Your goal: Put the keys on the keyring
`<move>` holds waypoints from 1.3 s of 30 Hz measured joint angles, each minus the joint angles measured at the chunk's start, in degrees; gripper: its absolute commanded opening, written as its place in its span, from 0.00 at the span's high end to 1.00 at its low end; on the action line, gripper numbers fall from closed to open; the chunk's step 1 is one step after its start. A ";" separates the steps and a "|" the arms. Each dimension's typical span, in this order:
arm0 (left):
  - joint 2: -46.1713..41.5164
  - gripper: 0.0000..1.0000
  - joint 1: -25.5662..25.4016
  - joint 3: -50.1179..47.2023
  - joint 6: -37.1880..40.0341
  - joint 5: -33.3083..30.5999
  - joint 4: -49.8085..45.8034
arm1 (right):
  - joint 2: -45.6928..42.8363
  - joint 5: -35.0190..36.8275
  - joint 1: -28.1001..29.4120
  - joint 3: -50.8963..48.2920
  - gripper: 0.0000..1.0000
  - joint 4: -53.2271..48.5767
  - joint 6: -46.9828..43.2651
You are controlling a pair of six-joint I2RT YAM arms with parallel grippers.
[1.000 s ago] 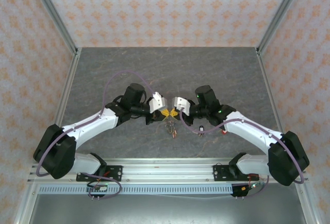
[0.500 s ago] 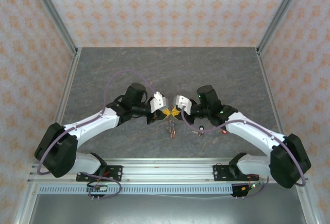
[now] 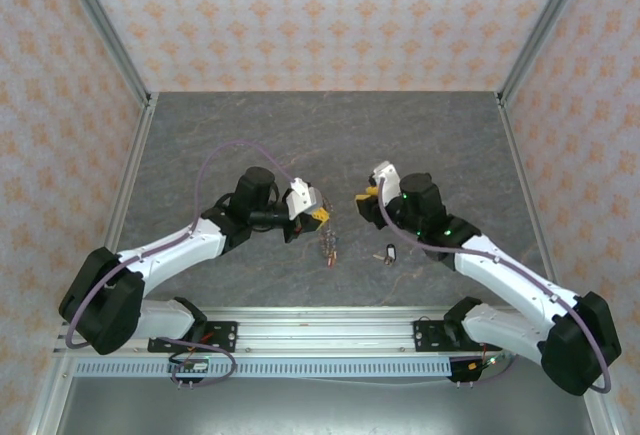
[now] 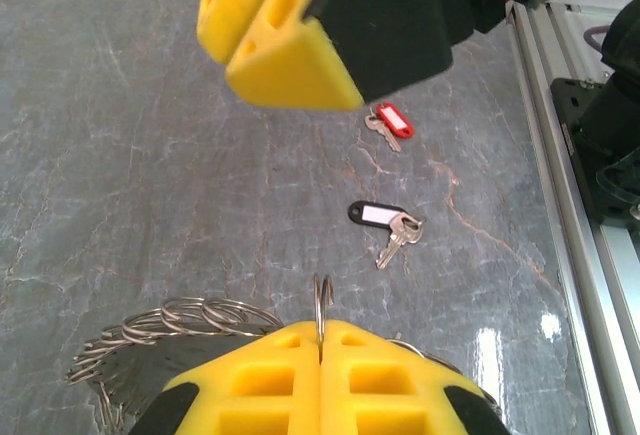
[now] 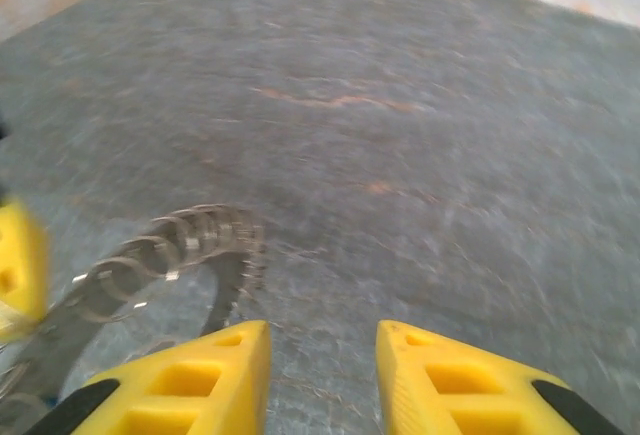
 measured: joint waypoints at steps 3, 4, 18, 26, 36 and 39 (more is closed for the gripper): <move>0.00 1.00 -0.02 -1.11 -2.05 0.00 2.64 | 1.99 3.21 -3.41 4.33 0.65 -7.15 9.84; 0.00 1.00 0.00 -1.57 -2.62 0.00 3.48 | 2.97 3.50 -4.83 5.55 0.65 -9.40 13.14; -0.68 1.00 0.00 -3.82 -6.54 -1.14 6.29 | 16.09 0.79 -8.87 4.85 0.65 -32.22 32.89; -0.98 1.00 0.00 -3.82 -6.51 -1.18 6.38 | 16.09 1.62 -4.37 1.95 0.68 -35.85 34.18; -0.98 1.00 0.00 -3.82 -6.51 -1.16 6.36 | 16.87 1.57 -1.14 1.46 0.66 -36.22 34.62; -1.11 1.00 0.00 -3.82 -6.49 -1.16 6.32 | 17.92 1.03 -1.14 1.46 0.67 -36.11 34.62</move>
